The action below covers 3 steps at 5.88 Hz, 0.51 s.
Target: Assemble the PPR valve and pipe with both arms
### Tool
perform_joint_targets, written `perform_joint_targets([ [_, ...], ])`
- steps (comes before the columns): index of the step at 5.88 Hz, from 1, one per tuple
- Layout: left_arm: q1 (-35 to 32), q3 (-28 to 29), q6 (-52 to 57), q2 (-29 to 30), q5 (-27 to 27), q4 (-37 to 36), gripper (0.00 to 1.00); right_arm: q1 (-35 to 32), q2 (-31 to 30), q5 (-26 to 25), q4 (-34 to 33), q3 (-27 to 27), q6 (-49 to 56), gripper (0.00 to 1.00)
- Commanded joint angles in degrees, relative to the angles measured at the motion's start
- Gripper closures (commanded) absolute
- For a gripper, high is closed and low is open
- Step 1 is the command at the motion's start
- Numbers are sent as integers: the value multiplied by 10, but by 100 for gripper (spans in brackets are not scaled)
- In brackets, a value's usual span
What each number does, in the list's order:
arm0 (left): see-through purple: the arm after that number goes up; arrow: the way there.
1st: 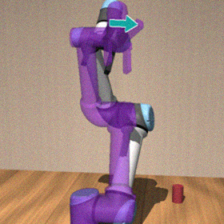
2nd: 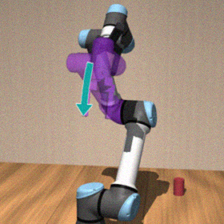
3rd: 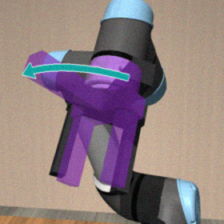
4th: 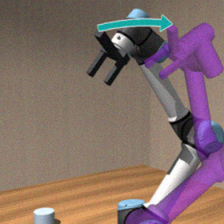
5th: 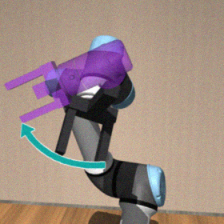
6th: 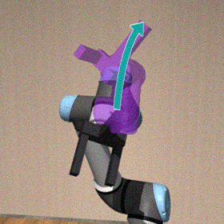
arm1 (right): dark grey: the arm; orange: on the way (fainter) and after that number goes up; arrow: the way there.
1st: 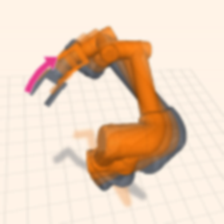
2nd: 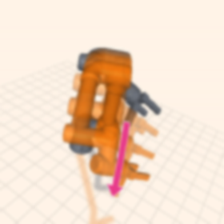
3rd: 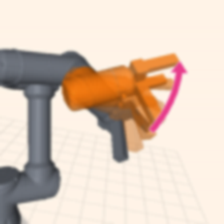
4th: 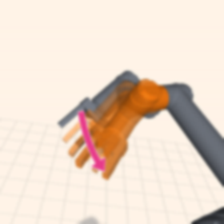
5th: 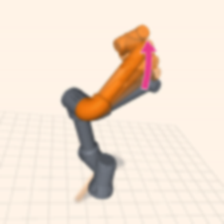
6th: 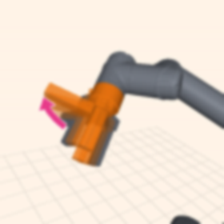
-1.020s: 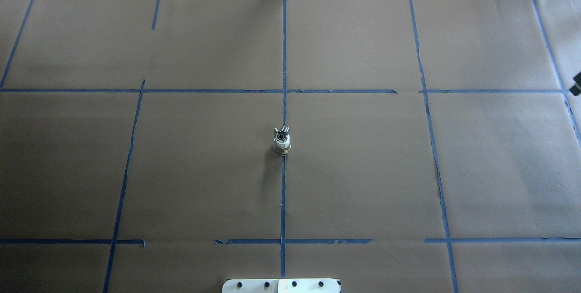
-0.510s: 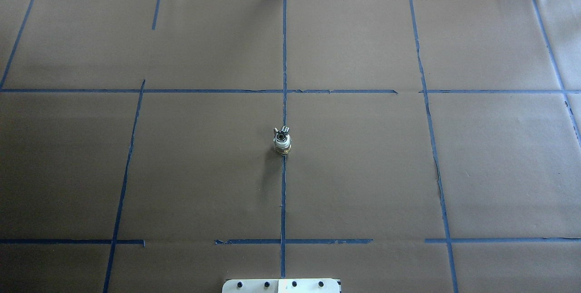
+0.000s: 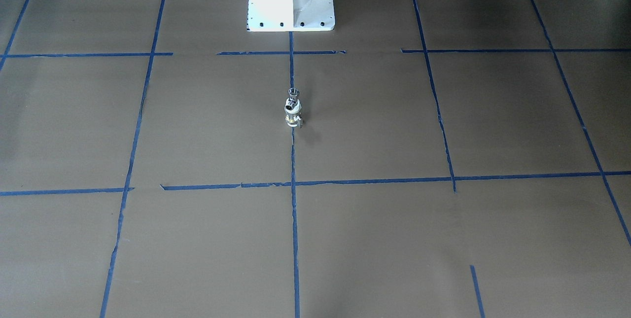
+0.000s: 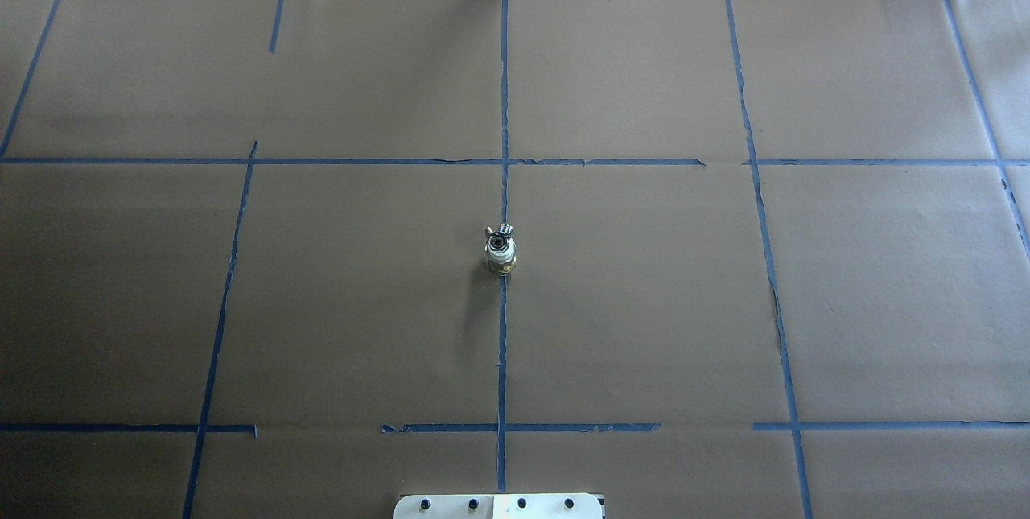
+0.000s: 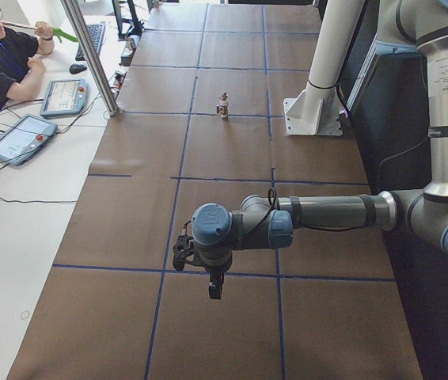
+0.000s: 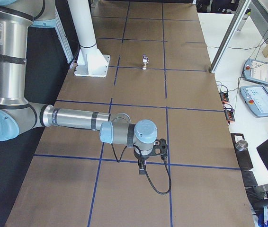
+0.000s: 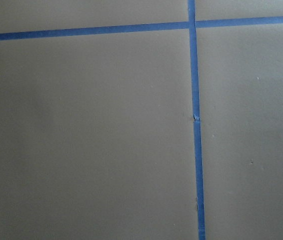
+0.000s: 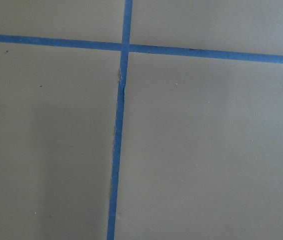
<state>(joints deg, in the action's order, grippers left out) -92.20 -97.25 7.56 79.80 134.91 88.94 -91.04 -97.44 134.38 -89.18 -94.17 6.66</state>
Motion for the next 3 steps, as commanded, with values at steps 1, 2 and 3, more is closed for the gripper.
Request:
perform_joint_targets([
  [1,0,1,0,1,0,0,0,0,0,6,1,0,0,0],
  [2,0,3,0,0,0,0,0,0,0,12,1,0,-1,0],
  [3,0,5,0,0,0,-1,0,0,0,15,2,0,-1,0],
])
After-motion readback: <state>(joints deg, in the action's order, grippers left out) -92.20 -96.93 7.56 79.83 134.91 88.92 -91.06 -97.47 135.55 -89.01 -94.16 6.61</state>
